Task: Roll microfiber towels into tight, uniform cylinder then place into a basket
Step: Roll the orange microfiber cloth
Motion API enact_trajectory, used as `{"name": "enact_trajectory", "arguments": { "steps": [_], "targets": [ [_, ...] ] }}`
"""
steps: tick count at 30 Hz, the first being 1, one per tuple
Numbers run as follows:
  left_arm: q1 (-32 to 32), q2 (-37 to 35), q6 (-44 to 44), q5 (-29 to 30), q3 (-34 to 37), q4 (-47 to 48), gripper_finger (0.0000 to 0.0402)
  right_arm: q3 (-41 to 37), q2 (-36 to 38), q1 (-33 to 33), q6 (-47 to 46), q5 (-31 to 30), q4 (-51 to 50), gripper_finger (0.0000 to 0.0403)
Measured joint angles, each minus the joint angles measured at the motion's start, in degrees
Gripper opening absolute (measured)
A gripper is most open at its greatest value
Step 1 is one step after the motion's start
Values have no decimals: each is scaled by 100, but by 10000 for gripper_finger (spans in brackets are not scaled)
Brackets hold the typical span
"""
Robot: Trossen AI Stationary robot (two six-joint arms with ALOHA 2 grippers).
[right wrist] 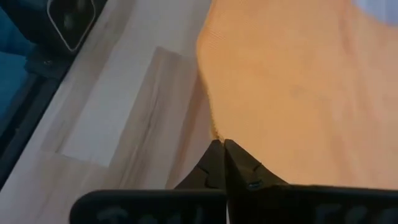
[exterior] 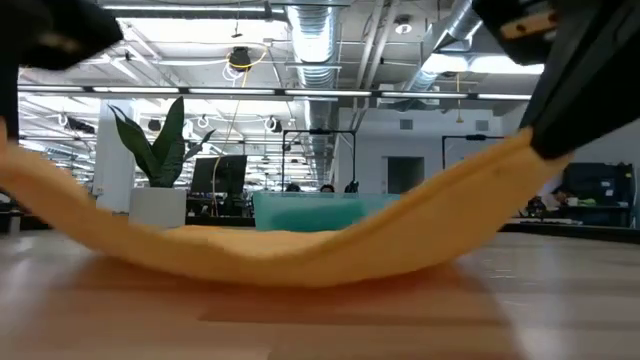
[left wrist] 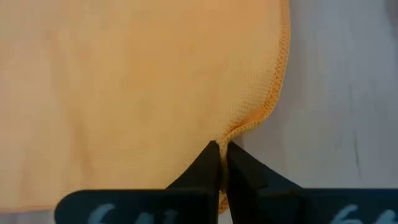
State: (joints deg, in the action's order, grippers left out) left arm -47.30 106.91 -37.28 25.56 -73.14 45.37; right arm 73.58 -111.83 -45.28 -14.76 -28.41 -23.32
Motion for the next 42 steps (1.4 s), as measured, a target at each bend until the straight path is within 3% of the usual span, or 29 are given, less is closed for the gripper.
{"name": "enact_trajectory", "arguments": {
  "steps": [12,21,29,35,42],
  "targets": [
    [-472,0,-509,264,-1045,1350,2,817,20,-425,21,-1006,-520,5],
    [-613,-2,-958,1281,-1084,2336,2,923,22,-264,-399,-2014,-1322,11],
    [-78,0,-1203,1608,-559,2671,2,861,22,516,-1321,-2113,-2276,9],
    [389,0,-1645,1671,-173,3226,2,619,21,1129,-1205,-2075,-2315,7],
    [828,0,-2034,1815,53,3393,2,391,20,1859,-1185,-1537,-2322,11]
  ]
}}
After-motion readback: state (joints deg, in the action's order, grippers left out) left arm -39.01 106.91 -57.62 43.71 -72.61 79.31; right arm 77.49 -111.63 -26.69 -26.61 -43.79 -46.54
